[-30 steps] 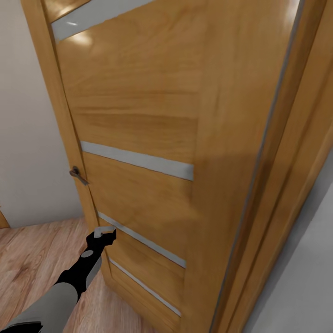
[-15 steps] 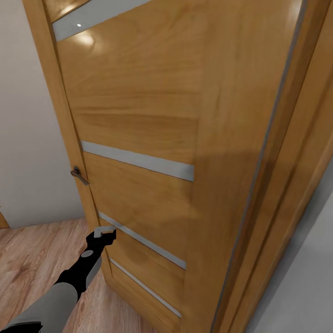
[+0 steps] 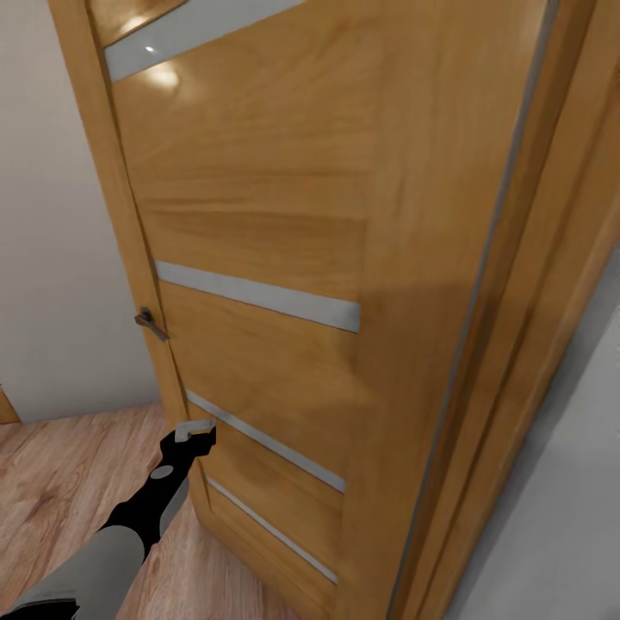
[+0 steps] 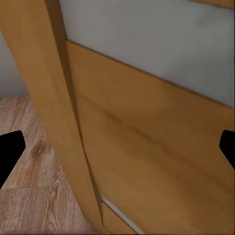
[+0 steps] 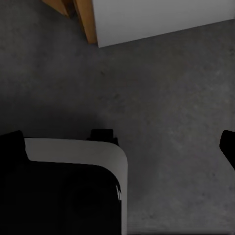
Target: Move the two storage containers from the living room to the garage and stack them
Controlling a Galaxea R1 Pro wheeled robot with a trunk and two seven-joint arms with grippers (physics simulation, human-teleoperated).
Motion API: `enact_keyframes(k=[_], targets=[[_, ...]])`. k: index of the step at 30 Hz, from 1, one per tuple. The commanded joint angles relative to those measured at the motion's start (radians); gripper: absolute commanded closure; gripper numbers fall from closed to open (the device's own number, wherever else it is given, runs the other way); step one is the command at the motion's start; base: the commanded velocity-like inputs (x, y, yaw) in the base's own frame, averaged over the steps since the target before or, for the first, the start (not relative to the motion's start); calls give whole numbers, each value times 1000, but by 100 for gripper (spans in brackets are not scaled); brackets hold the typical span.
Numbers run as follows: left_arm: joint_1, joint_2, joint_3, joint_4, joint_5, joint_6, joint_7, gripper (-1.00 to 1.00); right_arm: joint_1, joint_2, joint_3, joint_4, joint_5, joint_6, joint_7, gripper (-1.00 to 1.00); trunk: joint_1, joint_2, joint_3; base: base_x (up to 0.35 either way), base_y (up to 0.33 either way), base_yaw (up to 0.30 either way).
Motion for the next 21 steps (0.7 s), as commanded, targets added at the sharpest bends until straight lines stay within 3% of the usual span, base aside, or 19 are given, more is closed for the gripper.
enact_keyframes(k=[1, 14, 21], targets=[[-1, 0, 1, 1, 1, -3, 2, -100, -1, 0, 0, 1, 0, -3, 0, -100, 0, -1, -1, -46, 0, 0], [-1, 0, 1, 1, 1, -3, 2, -100, -1, 0, 0, 1, 0, -3, 0, -100, 0, -1, -1, -12, 0, -2], [-1, 0, 2, 2, 3, -3, 1, -100, -1, 0, 1, 1, 0, -3, 0, -100, 0, -1, 0, -1, 0, -150]])
